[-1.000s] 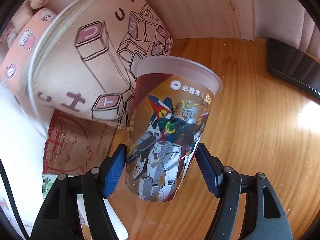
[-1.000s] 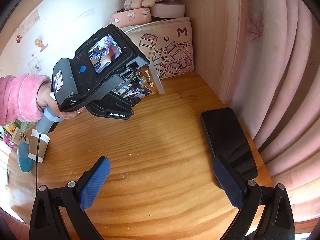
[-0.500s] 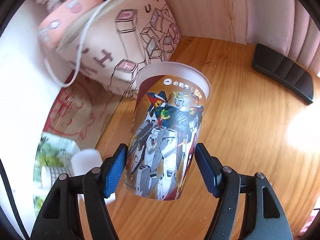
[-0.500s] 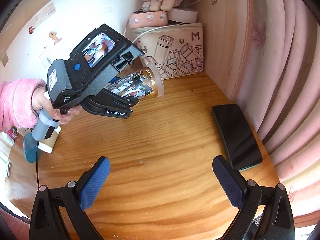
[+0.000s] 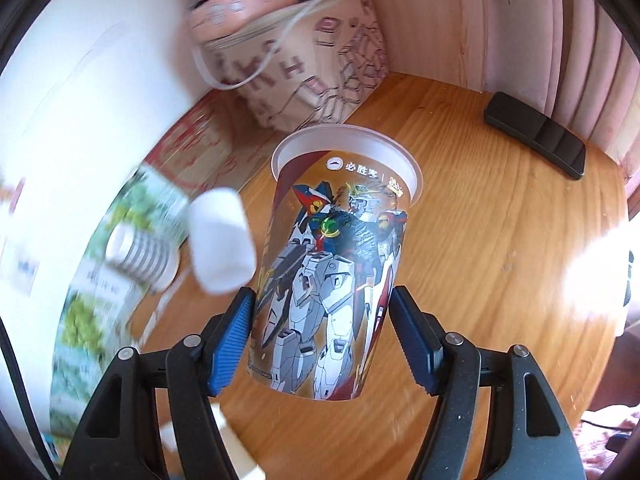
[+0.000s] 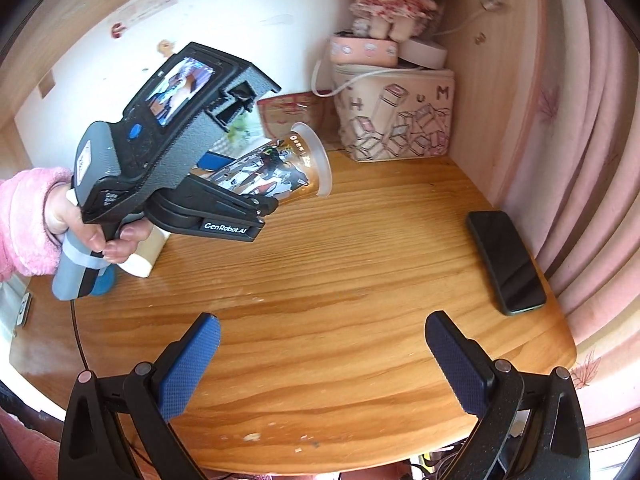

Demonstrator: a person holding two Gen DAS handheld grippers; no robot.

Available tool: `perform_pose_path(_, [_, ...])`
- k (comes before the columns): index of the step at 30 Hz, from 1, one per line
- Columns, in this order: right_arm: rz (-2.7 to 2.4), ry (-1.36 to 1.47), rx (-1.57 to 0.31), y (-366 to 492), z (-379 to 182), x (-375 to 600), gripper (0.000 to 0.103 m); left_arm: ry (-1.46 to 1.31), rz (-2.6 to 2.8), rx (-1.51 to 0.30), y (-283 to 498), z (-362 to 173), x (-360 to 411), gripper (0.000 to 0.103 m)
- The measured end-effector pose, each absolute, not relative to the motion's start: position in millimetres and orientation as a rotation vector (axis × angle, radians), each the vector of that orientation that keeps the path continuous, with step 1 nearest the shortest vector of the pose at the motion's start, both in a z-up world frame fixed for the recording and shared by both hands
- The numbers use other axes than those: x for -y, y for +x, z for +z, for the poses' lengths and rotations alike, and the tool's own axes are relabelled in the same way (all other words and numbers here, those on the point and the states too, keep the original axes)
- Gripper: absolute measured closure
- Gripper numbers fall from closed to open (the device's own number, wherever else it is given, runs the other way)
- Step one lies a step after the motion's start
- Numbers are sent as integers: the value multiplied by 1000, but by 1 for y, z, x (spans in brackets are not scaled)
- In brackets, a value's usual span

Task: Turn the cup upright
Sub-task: 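Lift the printed cup with the left gripper and rotate it rim-up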

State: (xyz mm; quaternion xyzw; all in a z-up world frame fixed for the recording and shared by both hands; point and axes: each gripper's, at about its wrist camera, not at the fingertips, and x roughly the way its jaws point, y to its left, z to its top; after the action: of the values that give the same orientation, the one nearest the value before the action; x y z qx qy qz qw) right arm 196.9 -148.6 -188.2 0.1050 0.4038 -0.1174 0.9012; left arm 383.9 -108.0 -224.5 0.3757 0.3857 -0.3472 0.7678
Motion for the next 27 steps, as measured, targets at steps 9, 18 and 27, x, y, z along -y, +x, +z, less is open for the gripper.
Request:
perform_pose_path(9, [-190, 205, -819, 188, -177, 83, 0, 625, -660, -886, 366, -194, 22, 31])
perform_pose_path(18, [-166, 248, -797, 177, -168, 32, 0, 418, -577, -901, 333, -168, -73, 31])
perform_pose_path(27, [-172, 282, -773, 165, -162, -5, 0, 280, -489, -937, 304, -168, -149, 31])
